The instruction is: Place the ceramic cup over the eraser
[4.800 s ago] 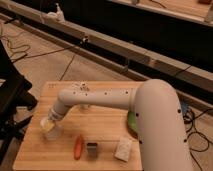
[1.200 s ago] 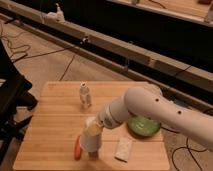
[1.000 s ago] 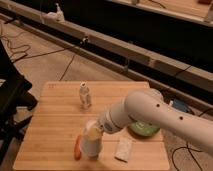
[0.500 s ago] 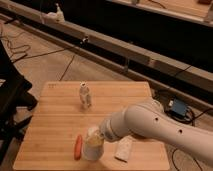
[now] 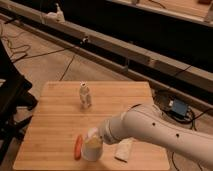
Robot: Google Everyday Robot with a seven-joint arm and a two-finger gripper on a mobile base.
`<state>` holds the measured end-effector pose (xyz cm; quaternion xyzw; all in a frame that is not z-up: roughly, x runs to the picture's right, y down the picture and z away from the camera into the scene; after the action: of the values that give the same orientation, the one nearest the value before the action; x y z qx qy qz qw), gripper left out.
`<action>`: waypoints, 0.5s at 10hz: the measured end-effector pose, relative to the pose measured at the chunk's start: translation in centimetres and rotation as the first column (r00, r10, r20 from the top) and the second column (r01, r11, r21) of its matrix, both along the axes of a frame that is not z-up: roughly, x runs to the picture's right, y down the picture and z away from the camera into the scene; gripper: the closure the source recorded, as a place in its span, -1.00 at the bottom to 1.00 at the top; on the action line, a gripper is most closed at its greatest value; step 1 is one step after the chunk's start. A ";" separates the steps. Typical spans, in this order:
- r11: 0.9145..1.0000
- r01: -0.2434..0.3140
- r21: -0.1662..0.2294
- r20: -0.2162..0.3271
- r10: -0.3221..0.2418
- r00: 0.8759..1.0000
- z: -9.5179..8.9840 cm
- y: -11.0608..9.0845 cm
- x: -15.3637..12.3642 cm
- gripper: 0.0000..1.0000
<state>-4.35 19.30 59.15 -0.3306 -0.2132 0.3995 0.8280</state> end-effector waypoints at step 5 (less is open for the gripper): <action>1.000 0.021 -0.021 0.014 -0.020 1.000 2.0 1.0 -0.8 0.18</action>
<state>-5.19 20.26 61.14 -0.3443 -0.2111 0.3911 0.8270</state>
